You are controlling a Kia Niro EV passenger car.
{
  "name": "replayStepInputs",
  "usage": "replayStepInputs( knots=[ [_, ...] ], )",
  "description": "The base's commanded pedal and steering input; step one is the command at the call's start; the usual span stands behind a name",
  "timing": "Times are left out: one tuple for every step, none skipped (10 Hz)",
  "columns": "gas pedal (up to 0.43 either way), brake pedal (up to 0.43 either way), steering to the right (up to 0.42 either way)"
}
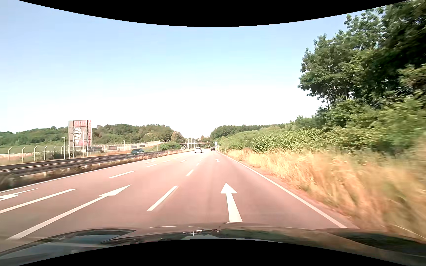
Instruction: Follow the waypoints while adhering to traffic rules and regulations
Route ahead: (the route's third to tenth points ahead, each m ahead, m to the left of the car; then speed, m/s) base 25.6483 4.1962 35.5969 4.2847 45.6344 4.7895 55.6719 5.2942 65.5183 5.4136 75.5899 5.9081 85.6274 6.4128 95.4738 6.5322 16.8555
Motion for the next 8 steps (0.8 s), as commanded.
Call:
replayStepInputs(
  knots=[
    [0.169,0.0,-0.008],
    [0.169,0.0,-0.008],
    [0.169,0.0,-0.008],
    [0.169,0.0,-0.008],
    [0.169,0.0,-0.009],
    [0.169,0.0,-0.009],
    [0.169,0.0,-0.011],
    [0.169,0.0,-0.012]
  ],
)
